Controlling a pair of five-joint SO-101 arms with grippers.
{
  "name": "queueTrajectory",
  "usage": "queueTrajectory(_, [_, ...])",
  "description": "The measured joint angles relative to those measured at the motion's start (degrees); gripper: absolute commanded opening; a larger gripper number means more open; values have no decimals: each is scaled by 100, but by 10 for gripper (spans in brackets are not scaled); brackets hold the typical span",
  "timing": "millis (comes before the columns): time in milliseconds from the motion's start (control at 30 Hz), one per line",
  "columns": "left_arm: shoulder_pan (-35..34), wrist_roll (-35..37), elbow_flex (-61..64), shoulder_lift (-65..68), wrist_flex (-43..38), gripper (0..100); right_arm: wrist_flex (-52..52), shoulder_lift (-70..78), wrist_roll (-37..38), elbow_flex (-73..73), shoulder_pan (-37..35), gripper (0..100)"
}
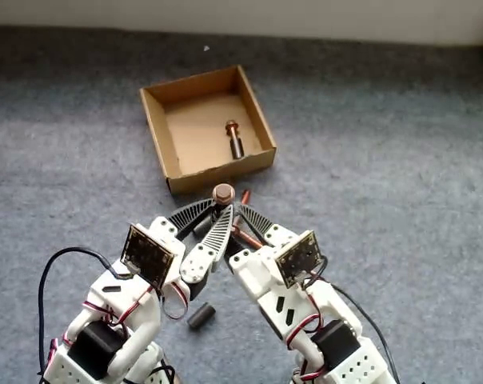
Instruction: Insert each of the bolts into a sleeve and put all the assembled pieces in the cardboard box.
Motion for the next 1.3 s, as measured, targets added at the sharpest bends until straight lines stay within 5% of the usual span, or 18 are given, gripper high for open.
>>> queueTrajectory(267, [-774, 273, 0, -9, 132, 193, 9, 9, 18, 0, 0, 5])
queueTrajectory(800, [-905, 273, -519, -26, 1380, 221, 9, 9, 18, 0, 132, 5])
queueTrajectory(1000, [-949, 255, -686, -35, 1574, 216, 9, 9, 18, 0, 466, 5])
queueTrajectory(1300, [-2075, 237, -686, -35, 1574, 107, 9, 9, 18, 0, 1222, 5])
